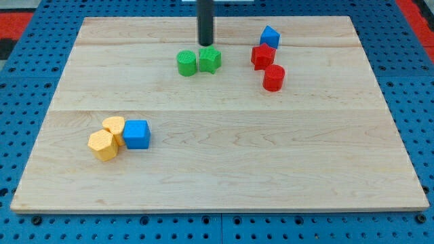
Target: Move the green star towards the bottom right
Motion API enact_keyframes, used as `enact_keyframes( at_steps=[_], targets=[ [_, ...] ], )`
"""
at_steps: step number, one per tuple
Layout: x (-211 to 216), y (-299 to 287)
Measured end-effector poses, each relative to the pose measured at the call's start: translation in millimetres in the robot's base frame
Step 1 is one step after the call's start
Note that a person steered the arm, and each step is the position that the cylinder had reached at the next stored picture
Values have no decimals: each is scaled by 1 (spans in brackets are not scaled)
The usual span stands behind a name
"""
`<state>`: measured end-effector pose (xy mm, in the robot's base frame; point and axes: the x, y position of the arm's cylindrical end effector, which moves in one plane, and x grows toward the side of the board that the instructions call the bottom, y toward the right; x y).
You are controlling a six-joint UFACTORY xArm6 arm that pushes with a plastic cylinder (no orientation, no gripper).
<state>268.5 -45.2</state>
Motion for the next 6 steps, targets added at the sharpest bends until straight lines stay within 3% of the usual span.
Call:
enact_keyframes(
  at_steps=[2,3,4,6],
  targets=[
    [65,19],
    [70,25],
    [44,20],
    [106,45]
  ],
)
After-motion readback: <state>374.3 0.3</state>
